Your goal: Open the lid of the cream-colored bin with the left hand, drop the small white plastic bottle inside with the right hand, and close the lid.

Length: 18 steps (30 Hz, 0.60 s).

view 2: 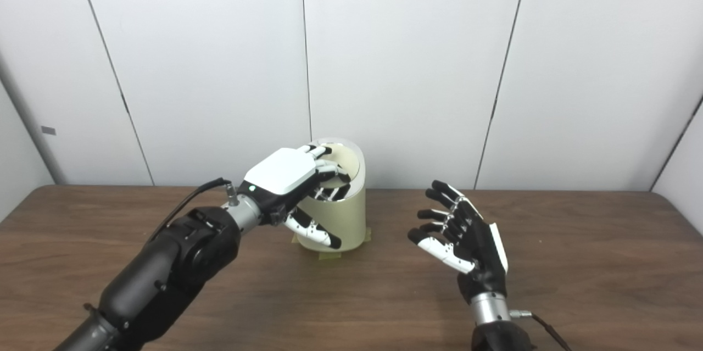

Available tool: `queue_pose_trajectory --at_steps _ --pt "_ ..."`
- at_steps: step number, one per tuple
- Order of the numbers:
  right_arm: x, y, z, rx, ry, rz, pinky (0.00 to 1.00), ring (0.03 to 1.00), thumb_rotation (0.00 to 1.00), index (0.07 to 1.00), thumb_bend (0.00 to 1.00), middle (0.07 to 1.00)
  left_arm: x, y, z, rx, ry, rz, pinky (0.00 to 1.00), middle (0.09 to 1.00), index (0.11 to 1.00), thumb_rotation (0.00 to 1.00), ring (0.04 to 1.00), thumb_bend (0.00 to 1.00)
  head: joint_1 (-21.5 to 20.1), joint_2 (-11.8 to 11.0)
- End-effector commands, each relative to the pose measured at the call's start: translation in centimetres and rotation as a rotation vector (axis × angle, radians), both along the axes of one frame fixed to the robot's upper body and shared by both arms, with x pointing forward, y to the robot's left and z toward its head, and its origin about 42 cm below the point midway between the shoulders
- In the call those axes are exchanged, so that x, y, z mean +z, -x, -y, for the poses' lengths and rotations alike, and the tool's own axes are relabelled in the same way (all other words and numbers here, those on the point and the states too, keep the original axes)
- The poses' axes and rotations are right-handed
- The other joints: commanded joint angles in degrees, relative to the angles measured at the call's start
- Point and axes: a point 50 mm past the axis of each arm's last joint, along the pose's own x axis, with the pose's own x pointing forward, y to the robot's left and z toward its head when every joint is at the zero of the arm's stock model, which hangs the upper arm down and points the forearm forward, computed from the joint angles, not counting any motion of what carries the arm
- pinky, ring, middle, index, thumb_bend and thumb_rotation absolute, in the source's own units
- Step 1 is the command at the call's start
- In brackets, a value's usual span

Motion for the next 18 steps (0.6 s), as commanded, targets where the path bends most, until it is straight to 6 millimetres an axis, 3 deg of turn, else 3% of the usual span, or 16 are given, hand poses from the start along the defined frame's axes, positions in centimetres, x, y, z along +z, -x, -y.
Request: queue_pose_trajectory --at_steps 1,10,18 --pt "2.6 -1.1 -0.4 0.007 -0.002 0.098 0.51 0.619 0.23 0.76 0.78 0.774 -4.6 0.5 0.4 -0.012 -0.147 -0.24 1.0 0.821 0.812 0.35 0.995 0.9 -0.1 0.1" --pt "2.6 -1.2 -0.3 -0.002 -0.002 0.091 0.51 0.617 0.22 0.755 0.78 0.772 -3.8 0.3 0.2 0.011 -0.206 -0.229 1.0 0.809 0.753 0.34 0.972 0.88 0.2 0.1" --pt "2.6 -1.2 -0.2 -0.009 0.015 0.102 0.51 0.616 0.22 0.758 0.76 0.769 -2.9 0.5 -0.2 0.027 -0.237 -0.218 1.0 0.822 0.775 0.33 0.974 0.87 0.5 0.3"
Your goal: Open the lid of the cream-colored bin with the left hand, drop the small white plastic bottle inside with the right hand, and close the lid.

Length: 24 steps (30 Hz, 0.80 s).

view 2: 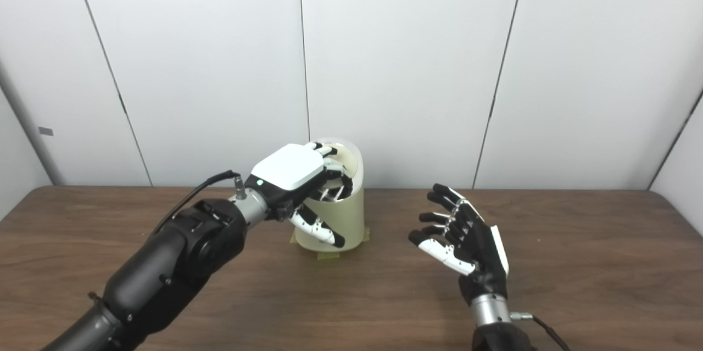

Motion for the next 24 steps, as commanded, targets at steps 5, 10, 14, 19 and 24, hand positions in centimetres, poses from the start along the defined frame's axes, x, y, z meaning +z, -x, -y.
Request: queue_pose_trajectory --at_steps 5,10,14,19,24 --pt "2.8 -1.3 -0.2 0.002 0.014 0.114 0.5 0.611 0.23 0.761 0.77 0.761 -3.4 0.6 -1.3 0.045 -0.229 -0.2 1.0 0.832 0.777 0.35 0.968 0.87 0.1 0.1" --pt "2.7 -1.3 -0.1 0.003 0.018 0.115 0.51 0.612 0.23 0.758 0.77 0.759 -2.8 0.8 -1.4 0.059 -0.267 -0.196 1.0 0.833 0.784 0.36 0.971 0.86 0.3 0.3" --pt "3.0 -1.2 -0.2 0.003 0.023 0.116 0.51 0.611 0.24 0.756 0.77 0.76 -2.6 0.9 -1.4 0.072 -0.294 -0.192 1.0 0.828 0.78 0.37 0.969 0.86 0.5 0.3" --pt "2.8 -1.2 -0.1 0.005 0.02 0.111 0.52 0.62 0.23 0.764 0.76 0.77 -2.4 0.9 -1.7 0.09 -0.308 -0.194 1.0 0.826 0.771 0.38 0.963 0.86 0.6 0.4" --pt "2.6 -1.4 0.1 0.006 0.013 0.11 0.51 0.617 0.23 0.76 0.77 0.763 -2.3 0.9 -1.9 0.113 -0.327 -0.198 1.0 0.84 0.778 0.39 0.97 0.86 0.8 0.4"
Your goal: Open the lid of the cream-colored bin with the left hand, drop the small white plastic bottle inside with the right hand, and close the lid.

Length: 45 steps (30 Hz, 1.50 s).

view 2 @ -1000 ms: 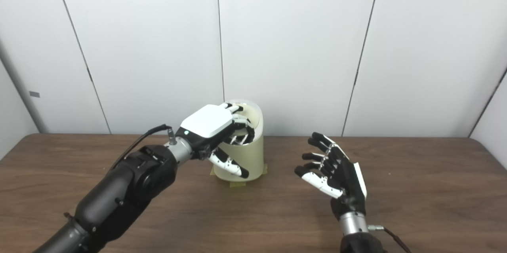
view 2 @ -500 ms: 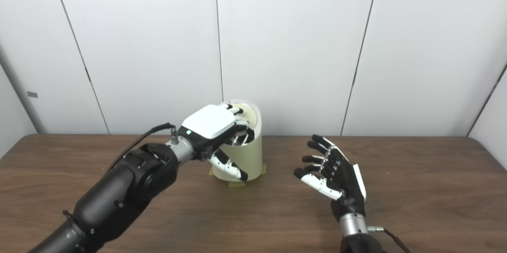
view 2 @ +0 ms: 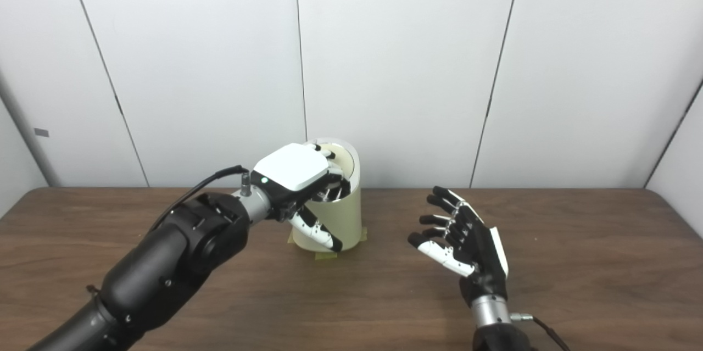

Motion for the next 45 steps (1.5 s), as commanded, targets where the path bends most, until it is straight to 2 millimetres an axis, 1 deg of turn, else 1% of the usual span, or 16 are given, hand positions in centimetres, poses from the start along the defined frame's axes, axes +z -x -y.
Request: queue_pose_trajectory --at_steps 1,5,9,15,19,30,36,42,45 --pt "3.0 -1.3 0.0 0.01 0.0 0.126 0.51 0.618 0.23 0.76 0.77 0.764 -4.0 -0.1 -2.6 0.094 -0.17 -0.195 1.0 0.841 0.778 0.39 0.971 0.86 0.1 0.1" --pt "3.0 -1.3 0.1 0.013 0.003 0.125 0.51 0.619 0.26 0.761 0.79 0.763 -3.8 -0.1 -2.8 0.109 -0.187 -0.189 1.0 0.843 0.786 0.4 0.971 0.87 0.2 0.1" --pt "3.1 -1.3 0.0 0.011 0.0 0.126 0.5 0.617 0.25 0.757 0.79 0.763 -3.6 0.0 -2.9 0.121 -0.209 -0.17 1.0 0.837 0.778 0.41 0.967 0.88 0.3 0.2" --pt "3.3 -1.2 -0.1 0.012 0.002 0.129 0.5 0.618 0.24 0.757 0.77 0.758 -3.2 0.1 -3.6 0.153 -0.199 -0.155 1.0 0.832 0.77 0.39 0.975 0.87 0.3 0.2" --pt "3.2 -1.2 0.0 0.011 0.002 0.126 0.51 0.621 0.24 0.757 0.78 0.758 -2.9 0.2 -4.1 0.167 -0.201 -0.152 1.0 0.836 0.778 0.37 0.979 0.87 0.4 0.3" --pt "3.2 -1.3 -0.1 0.01 0.008 0.124 0.51 0.622 0.25 0.756 0.78 0.755 -3.1 0.1 -5.3 0.192 -0.214 -0.161 1.0 0.832 0.786 0.37 0.97 0.87 0.5 0.6" --pt "3.2 -1.3 -0.1 0.012 0.006 0.12 0.52 0.626 0.26 0.753 0.78 0.755 -3.1 0.2 -5.6 0.203 -0.214 -0.168 1.0 0.839 0.789 0.37 0.973 0.87 0.5 0.8" --pt "3.2 -1.4 -0.1 0.011 0.005 0.12 0.52 0.629 0.3 0.752 0.8 0.755 -3.3 0.3 -6.0 0.21 -0.216 -0.175 1.0 0.84 0.782 0.37 0.969 0.88 0.5 0.8" --pt "3.3 -1.4 -0.2 0.015 -0.011 0.115 0.52 0.633 0.28 0.752 0.78 0.761 -3.4 0.3 -6.0 0.21 -0.225 -0.179 1.0 0.843 0.782 0.38 0.969 0.88 0.6 1.0"
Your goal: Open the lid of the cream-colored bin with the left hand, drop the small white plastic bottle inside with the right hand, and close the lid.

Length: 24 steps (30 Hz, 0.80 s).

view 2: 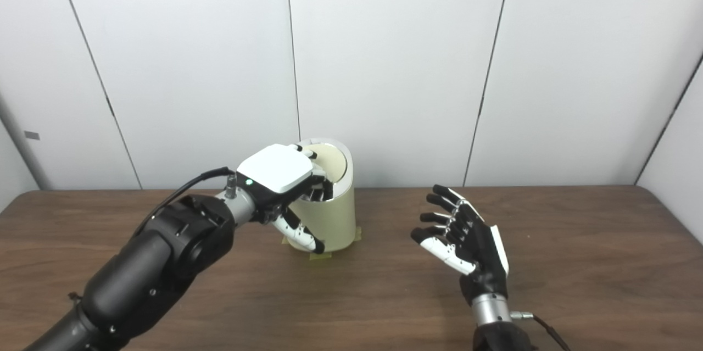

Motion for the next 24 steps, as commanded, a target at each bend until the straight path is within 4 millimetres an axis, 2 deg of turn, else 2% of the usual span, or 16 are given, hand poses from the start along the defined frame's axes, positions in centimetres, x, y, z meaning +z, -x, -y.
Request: queue_pose_trajectory --at_steps 1,5,9,14,16,24 --pt "3.0 -1.2 -0.2 0.014 -0.011 0.105 0.52 0.637 0.28 0.754 0.78 0.765 -3.9 -0.4 -4.0 0.145 -0.161 -0.199 1.0 0.843 0.781 0.38 0.968 0.88 0.0 0.0" --pt "3.1 -1.3 -0.3 0.007 0.006 0.106 0.52 0.634 0.29 0.755 0.76 0.762 -4.2 -0.5 -4.1 0.134 -0.147 -0.205 1.0 0.842 0.776 0.38 0.964 0.87 0.1 0.2" --pt "3.0 -1.4 -0.2 0.008 0.002 0.106 0.52 0.631 0.31 0.748 0.78 0.755 -5.0 -0.7 -4.4 0.1 -0.044 -0.213 1.0 0.83 0.791 0.33 0.952 0.86 0.0 0.3" --pt "3.0 -1.4 -0.1 0.01 -0.005 0.108 0.51 0.63 0.33 0.746 0.8 0.755 -6.3 -0.9 -4.9 0.088 0.069 -0.233 1.0 0.844 0.889 0.34 0.955 0.85 -0.1 0.6" --pt "3.1 -1.3 -0.1 0.011 -0.006 0.109 0.51 0.631 0.34 0.744 0.81 0.755 -6.7 -1.0 -5.0 0.09 0.08 -0.242 1.0 0.846 0.903 0.34 0.958 0.84 -0.1 0.7" --pt "3.3 -1.3 -0.1 0.006 -0.004 0.111 0.5 0.628 0.32 0.746 0.78 0.762 -8.5 -1.1 -4.9 0.1 0.093 -0.3 1.0 0.852 0.896 0.33 0.967 0.84 -0.2 0.8"
